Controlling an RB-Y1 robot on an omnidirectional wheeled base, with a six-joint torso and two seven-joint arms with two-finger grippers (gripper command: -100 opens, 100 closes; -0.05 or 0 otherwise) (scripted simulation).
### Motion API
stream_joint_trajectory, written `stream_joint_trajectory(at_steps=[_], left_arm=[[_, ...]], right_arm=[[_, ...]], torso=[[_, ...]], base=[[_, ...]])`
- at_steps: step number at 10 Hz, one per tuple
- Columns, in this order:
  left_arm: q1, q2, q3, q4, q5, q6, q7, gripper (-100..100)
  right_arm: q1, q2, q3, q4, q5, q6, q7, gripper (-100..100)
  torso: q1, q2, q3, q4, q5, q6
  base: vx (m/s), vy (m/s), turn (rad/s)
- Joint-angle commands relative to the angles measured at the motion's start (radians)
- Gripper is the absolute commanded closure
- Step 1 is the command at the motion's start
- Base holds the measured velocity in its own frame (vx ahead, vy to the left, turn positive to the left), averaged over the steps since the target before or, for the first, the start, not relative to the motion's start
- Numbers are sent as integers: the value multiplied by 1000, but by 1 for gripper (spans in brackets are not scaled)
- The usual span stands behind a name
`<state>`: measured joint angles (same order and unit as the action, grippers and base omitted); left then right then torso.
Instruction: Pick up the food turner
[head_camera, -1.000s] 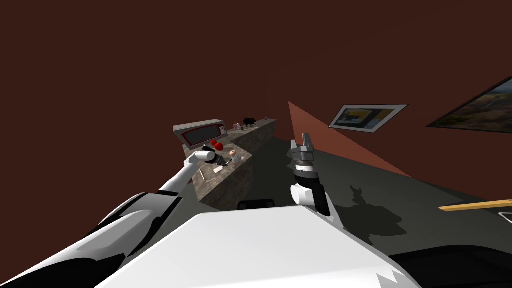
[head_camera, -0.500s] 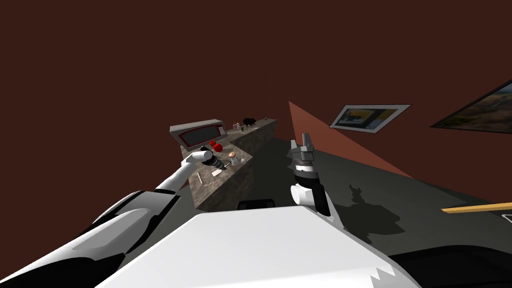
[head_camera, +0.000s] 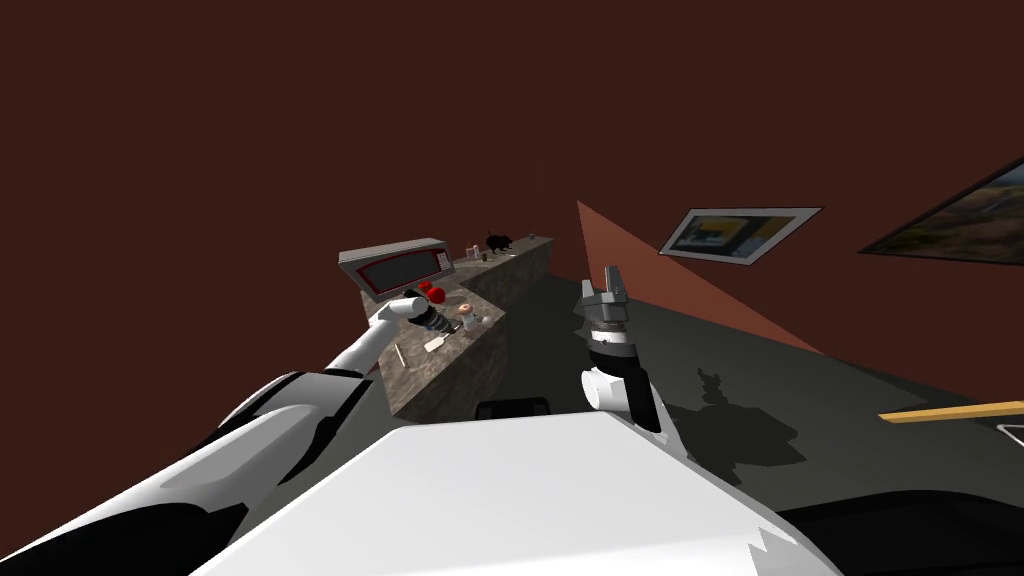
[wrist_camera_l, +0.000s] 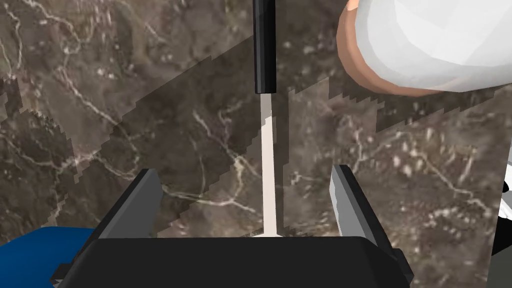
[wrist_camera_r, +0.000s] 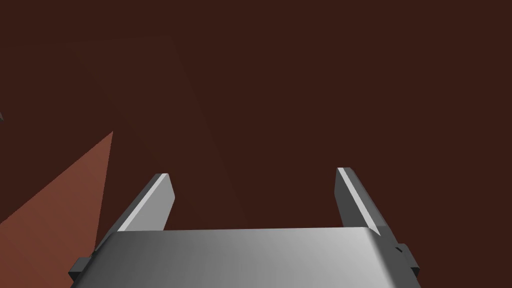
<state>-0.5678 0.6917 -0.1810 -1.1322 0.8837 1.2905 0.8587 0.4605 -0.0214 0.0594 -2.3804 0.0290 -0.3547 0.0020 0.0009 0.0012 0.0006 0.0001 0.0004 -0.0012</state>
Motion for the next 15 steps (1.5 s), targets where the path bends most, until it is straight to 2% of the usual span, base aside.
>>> stream_joint_trajectory(at_steps=[1, 2, 3, 6, 7, 8, 10, 11, 12, 15], left_arm=[[-7, -3, 0, 44, -2, -3, -3, -100], [-53, -51, 30, 73, -50, -45, -25, -100], [-75, -55, 30, 95, -50, -45, -25, -100], [-79, -55, 30, 166, -50, -45, -25, -100], [-127, -104, 60, 196, -97, -86, -47, -100], [-149, -107, 60, 213, -97, -86, -47, -100], [-152, -107, 60, 287, -97, -86, -47, -100], [-205, -156, 90, 326, -145, -128, -69, -100], [-224, -158, 90, 345, -145, -128, -69, -100], [-224, -158, 90, 409, -145, -128, -69, -100]], right_arm=[[0, 0, 0, 0, 0, 0, 0, 0], [0, 0, 0, 0, 0, 0, 0, 0], [0, 0, 0, 0, 0, 0, 0, 0], [0, 0, 0, 0, 0, 0, 0, 0], [0, 0, 0, 0, 0, 0, 0, 0], [0, 0, 0, 0, 0, 0, 0, 0], [0, 0, 0, 0, 0, 0, 0, 0], [0, 0, 0, 0, 0, 0, 0, 0], [0, 0, 0, 0, 0, 0, 0, 0], [0, 0, 0, 0, 0, 0, 0, 0]], torso=[[0, 0, 0, 0, 0, 0], [0, -1, 0, 0, 0, 0], [-1, -1, 0, 0, 0, 1], [0, 0, 0, 0, 0, 0], [0, 0, 0, 0, 0, 0], [0, 0, 0, 0, 0, 1], [1, 1, 0, 0, 0, 0], [0, 0, 0, 0, 0, 0], [0, 0, 0, 0, 0, 1], [-1, -1, -1, 0, 0, 0]], base=[[0, 0, 0], [-9, 10, -31], [-11, 12, -30], [-14, 12, 7], [-17, 19, -52], [-36, 27, 50], [-17, 15, -12], [-21, 20, -16], [-12, 13, -33], [0, -1, 15]])
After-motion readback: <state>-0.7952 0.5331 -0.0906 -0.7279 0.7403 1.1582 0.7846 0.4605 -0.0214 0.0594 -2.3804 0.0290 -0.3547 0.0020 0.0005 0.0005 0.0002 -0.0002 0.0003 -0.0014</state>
